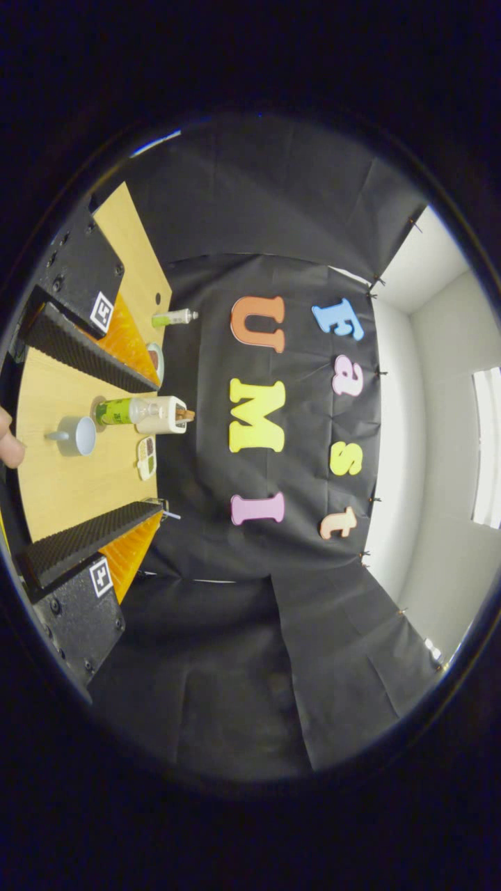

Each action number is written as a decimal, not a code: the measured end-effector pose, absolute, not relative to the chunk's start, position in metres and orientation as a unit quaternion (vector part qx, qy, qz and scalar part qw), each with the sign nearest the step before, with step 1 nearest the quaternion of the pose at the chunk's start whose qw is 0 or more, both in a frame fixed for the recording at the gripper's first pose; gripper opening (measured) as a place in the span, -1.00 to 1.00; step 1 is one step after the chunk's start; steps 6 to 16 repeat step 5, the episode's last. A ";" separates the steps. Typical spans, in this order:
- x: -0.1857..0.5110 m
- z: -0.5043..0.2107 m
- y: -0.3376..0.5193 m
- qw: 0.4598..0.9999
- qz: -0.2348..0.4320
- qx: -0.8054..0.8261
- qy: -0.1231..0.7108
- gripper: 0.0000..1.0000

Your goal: Take the bottle from table, then pour the juice into the cup, finally place the bottle on the coaster

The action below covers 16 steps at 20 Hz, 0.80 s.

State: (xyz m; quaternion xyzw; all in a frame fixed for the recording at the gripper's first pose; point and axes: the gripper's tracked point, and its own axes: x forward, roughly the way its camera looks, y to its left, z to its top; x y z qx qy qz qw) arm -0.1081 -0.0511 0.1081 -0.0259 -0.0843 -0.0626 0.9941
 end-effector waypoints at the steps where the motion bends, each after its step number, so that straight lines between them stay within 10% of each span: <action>1: -0.108 0.111 -0.049 0.994 -0.061 -0.028 -0.090 1.00; 16: -0.108 0.108 -0.048 0.993 -0.062 -0.030 -0.093 1.00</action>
